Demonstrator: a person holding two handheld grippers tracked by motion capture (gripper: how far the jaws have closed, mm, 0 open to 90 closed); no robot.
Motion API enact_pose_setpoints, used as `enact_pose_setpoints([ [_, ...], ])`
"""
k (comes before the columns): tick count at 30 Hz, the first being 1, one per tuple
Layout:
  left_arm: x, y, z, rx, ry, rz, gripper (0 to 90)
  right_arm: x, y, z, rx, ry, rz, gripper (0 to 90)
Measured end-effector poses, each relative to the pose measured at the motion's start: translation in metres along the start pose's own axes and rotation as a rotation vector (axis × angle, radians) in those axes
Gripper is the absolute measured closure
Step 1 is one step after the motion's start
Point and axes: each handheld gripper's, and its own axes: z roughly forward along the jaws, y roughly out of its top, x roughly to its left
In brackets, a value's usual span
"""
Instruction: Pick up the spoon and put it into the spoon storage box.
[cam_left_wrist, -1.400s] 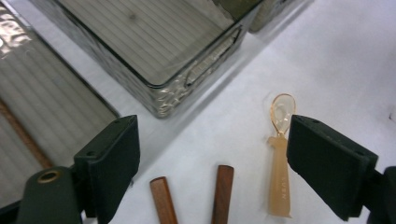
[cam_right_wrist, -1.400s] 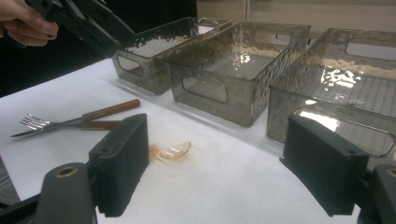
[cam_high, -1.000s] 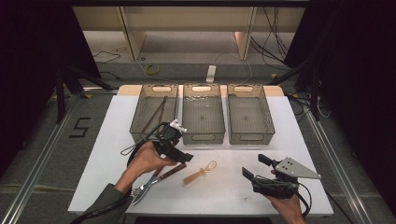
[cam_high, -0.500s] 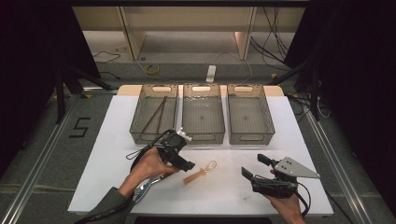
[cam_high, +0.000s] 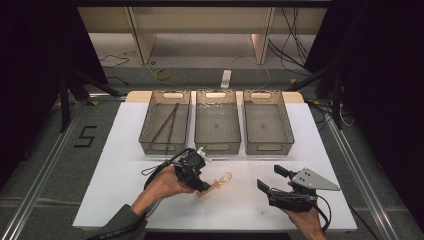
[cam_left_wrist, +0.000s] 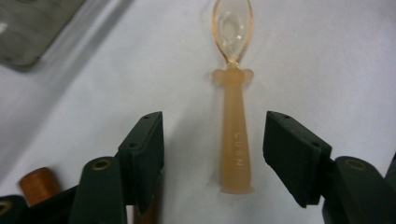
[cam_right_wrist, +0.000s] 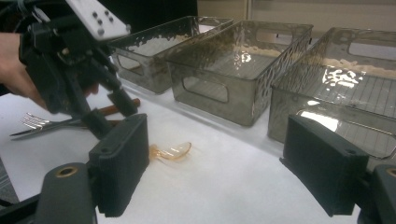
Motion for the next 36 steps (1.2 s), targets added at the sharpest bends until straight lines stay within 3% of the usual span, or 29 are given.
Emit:
enact_pose_setpoints([
  [6, -0.007, -0.003, 0.011, 0.040, -0.019, 0.024, 49.5, 0.001, 0.000, 0.001, 0.005, 0.001, -0.007, 23.1],
  [12, -0.009, -0.004, 0.014, 0.059, -0.002, 0.061, 60.6, 0.002, 0.001, 0.001, 0.004, 0.002, -0.012, 23.1],
  [36, -0.013, -0.005, 0.019, 0.058, 0.003, 0.082, 73.7, 0.002, 0.001, 0.001, 0.006, 0.001, -0.012, 23.2],
])
